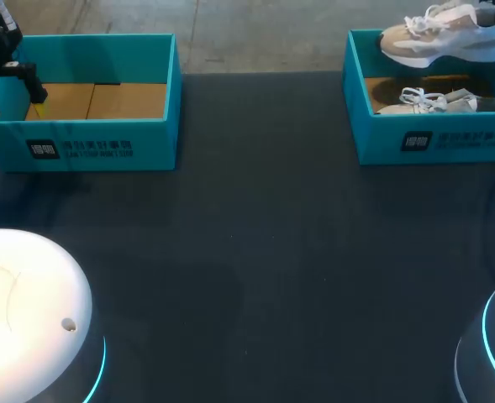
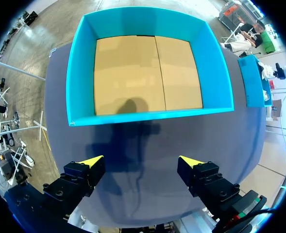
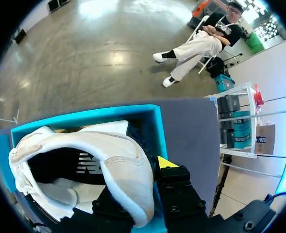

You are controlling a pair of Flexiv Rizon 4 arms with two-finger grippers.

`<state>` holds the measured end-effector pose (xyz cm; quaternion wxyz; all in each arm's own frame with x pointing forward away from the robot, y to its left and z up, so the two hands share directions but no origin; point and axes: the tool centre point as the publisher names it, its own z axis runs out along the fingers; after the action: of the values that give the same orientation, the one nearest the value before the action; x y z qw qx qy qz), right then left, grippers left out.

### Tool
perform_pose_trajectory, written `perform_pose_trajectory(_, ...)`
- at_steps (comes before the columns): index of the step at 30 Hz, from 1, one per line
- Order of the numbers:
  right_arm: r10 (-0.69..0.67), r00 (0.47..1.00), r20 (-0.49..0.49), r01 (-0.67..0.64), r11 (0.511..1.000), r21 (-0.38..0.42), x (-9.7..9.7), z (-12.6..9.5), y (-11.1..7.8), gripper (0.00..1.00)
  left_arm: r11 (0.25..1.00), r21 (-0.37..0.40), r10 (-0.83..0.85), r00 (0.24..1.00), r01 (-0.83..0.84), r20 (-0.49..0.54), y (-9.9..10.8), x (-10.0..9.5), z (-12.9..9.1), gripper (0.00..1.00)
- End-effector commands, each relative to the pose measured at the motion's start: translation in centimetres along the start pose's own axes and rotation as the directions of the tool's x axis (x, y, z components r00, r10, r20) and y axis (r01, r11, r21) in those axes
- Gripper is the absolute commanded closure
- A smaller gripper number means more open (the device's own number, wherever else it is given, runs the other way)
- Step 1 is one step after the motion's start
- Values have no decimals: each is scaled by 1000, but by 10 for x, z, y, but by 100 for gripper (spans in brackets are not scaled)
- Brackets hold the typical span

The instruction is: Take the shoe out of the shoebox, open the shoe tongue, remove and reinsert the insole, then place the shoe into the shoebox

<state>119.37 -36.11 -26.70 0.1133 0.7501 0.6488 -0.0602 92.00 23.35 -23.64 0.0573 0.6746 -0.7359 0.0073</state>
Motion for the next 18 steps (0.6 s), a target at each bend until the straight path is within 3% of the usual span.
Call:
perform_pose_trajectory(1,5,1000,-1,-5,1000,-5,1,6,0,100,1000,-1,0,1000,0,2,0,0,-1,0)
perform_pose_trajectory(18,29,1000,11,-29,1000,-4,14,13,-13,100,1000,-1,0,1000,0,2,0,0,-1,0)
